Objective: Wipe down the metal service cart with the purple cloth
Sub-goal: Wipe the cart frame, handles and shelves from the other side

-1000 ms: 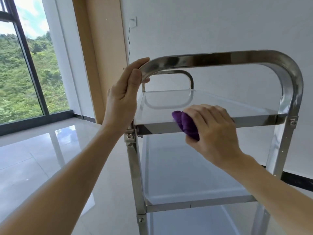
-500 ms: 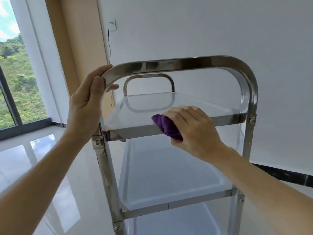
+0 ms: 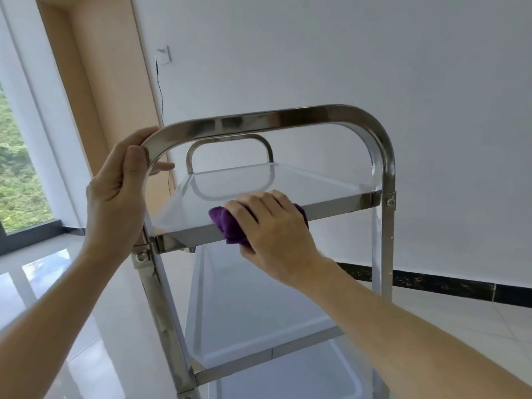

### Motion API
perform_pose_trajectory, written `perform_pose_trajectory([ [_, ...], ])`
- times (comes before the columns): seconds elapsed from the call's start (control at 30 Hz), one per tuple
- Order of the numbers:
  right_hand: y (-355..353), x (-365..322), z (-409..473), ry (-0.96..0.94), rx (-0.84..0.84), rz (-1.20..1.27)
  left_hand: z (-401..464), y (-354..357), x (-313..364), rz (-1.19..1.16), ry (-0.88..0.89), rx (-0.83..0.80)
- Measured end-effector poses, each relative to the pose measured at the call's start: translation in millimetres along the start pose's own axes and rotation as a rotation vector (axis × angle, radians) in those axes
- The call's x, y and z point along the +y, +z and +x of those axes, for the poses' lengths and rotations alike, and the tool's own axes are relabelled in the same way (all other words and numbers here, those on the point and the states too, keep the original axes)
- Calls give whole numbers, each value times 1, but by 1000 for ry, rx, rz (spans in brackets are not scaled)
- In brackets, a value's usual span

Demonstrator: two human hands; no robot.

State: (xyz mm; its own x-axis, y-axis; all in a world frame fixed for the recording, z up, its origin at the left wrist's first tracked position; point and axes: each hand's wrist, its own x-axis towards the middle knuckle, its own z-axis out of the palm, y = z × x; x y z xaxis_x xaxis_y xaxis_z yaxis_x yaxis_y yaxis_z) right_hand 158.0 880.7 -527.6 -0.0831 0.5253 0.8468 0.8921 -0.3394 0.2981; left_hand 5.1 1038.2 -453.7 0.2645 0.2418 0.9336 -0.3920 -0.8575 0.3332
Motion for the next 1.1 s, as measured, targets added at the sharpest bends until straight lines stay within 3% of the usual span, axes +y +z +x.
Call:
perform_pose_trajectory([
  [0.13,-7,21,-10,-43,-60,11,0,-5,3,55,-14,-31],
  [0.33,-43,82,-48,252,-87,120,3,-3,14,218,-43,10],
  [0.47,-70,78,-29,226,98,230,29,8,36,379,-86,58],
  [0.63,-95,59,47,41,374,2,57,32,67,516,17,-34],
  [0.73,-92,61,80,39,183,-143,68,50,74,591,-23,-106],
  [0.83,-84,73,92,134,8,-90,58,62,64,785,-15,-213],
  [1.0,-91,103,82,217,16,2,52,57,52,818,122,-115],
  [1.1,-94,131,59,492,90,148,50,57,48,818,153,-63],
])
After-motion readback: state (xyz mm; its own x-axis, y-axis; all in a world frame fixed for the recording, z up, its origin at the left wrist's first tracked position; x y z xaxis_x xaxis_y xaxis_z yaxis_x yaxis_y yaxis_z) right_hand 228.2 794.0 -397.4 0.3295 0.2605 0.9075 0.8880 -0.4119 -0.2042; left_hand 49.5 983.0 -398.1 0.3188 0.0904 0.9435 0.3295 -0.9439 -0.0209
